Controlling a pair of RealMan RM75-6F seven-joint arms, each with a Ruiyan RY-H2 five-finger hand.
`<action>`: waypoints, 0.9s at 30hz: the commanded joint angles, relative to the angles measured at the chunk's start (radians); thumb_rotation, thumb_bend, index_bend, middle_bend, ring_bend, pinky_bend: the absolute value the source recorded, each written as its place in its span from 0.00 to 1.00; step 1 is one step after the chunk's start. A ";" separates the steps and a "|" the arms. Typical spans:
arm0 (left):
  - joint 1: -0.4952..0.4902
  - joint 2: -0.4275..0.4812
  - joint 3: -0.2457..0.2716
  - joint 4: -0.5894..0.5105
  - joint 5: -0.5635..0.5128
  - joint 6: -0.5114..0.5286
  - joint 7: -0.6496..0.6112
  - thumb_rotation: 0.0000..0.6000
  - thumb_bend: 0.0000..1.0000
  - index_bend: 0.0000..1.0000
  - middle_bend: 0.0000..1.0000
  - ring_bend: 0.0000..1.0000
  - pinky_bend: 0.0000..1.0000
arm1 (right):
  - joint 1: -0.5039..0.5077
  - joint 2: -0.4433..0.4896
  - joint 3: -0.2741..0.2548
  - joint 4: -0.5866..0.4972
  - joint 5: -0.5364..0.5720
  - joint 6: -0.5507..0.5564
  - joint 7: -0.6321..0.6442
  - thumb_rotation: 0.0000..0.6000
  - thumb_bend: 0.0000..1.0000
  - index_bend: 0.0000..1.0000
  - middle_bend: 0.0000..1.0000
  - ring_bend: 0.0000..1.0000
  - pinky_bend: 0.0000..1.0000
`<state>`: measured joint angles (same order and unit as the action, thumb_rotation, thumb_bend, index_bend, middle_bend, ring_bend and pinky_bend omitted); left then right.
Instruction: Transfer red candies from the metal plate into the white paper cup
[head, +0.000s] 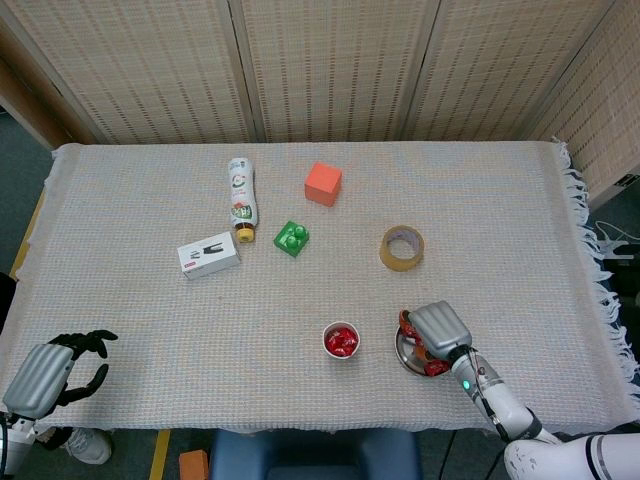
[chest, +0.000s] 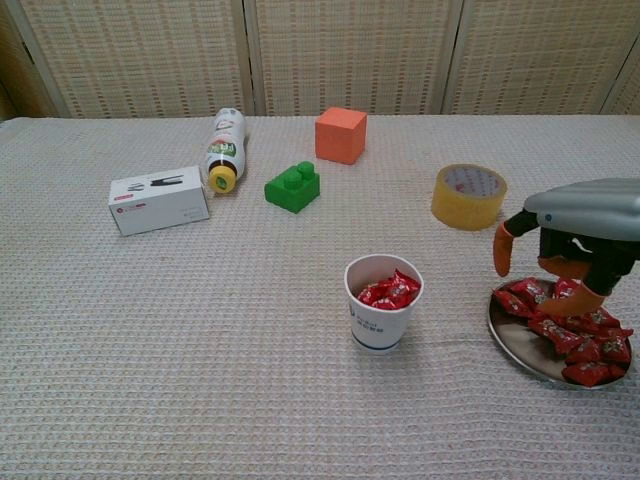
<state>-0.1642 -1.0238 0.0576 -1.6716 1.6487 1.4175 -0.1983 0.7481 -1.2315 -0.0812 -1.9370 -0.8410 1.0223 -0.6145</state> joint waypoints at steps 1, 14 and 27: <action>0.000 0.000 -0.001 0.000 -0.003 -0.002 0.000 1.00 0.43 0.30 0.48 0.41 0.41 | -0.011 0.000 -0.008 0.028 0.018 -0.008 0.005 1.00 0.21 0.38 0.90 0.79 1.00; 0.000 -0.001 -0.001 0.000 -0.002 -0.001 0.002 1.00 0.43 0.30 0.48 0.41 0.41 | -0.017 -0.085 0.017 0.191 0.042 -0.083 0.061 1.00 0.21 0.41 0.90 0.79 1.00; 0.000 -0.001 0.000 0.000 -0.001 0.000 0.000 1.00 0.43 0.30 0.48 0.41 0.41 | -0.029 -0.145 0.045 0.285 -0.006 -0.095 0.107 1.00 0.21 0.44 0.90 0.79 1.00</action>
<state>-0.1638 -1.0245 0.0572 -1.6711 1.6476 1.4180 -0.1984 0.7194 -1.3756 -0.0364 -1.6530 -0.8458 0.9283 -0.5083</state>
